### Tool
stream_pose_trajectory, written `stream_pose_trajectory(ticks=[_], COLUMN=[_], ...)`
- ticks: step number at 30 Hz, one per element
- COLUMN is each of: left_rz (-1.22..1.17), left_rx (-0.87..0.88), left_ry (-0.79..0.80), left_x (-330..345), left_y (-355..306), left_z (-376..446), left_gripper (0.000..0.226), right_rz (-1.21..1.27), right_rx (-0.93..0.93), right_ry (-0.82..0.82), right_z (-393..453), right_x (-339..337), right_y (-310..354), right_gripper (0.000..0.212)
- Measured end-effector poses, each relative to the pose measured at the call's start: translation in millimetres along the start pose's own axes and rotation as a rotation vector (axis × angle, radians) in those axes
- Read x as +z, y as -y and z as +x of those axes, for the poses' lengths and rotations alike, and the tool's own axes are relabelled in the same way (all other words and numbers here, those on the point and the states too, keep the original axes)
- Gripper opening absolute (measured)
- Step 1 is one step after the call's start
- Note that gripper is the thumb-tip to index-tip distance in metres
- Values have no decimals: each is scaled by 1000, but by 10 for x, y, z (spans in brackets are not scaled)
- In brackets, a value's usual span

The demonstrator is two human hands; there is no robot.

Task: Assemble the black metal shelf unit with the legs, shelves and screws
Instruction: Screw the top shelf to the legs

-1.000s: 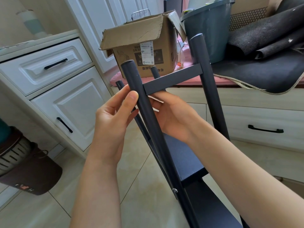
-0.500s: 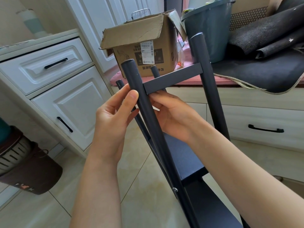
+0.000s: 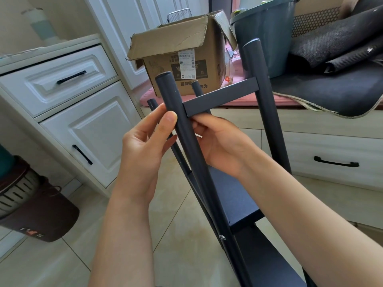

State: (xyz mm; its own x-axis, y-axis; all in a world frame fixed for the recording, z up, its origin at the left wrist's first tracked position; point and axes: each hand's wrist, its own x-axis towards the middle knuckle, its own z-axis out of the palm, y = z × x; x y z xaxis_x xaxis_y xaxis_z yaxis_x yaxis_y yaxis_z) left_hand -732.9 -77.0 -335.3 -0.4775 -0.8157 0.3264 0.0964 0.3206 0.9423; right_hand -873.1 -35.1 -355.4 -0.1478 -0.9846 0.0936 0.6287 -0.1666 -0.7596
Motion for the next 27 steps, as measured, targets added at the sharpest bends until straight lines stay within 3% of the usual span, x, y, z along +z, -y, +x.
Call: stream_pose_trajectory(ticks=[7,14,27], left_rz=[21,32,15], left_rx=[-10,-14,-6], left_ry=[-5,-5,11], left_x=[-9,-9,-26], left_y=[-1,-4,41], left_z=[-1,-5,14], left_gripper=[54,58,48], right_rz=[-7,36,11], right_rx=[-43,-85,-17], right_ry=[-31,40,32], right_z=[-4,-19,-28], right_x=[19,2,38], right_y=[-17,-46,11], right_gripper=[12,24,19])
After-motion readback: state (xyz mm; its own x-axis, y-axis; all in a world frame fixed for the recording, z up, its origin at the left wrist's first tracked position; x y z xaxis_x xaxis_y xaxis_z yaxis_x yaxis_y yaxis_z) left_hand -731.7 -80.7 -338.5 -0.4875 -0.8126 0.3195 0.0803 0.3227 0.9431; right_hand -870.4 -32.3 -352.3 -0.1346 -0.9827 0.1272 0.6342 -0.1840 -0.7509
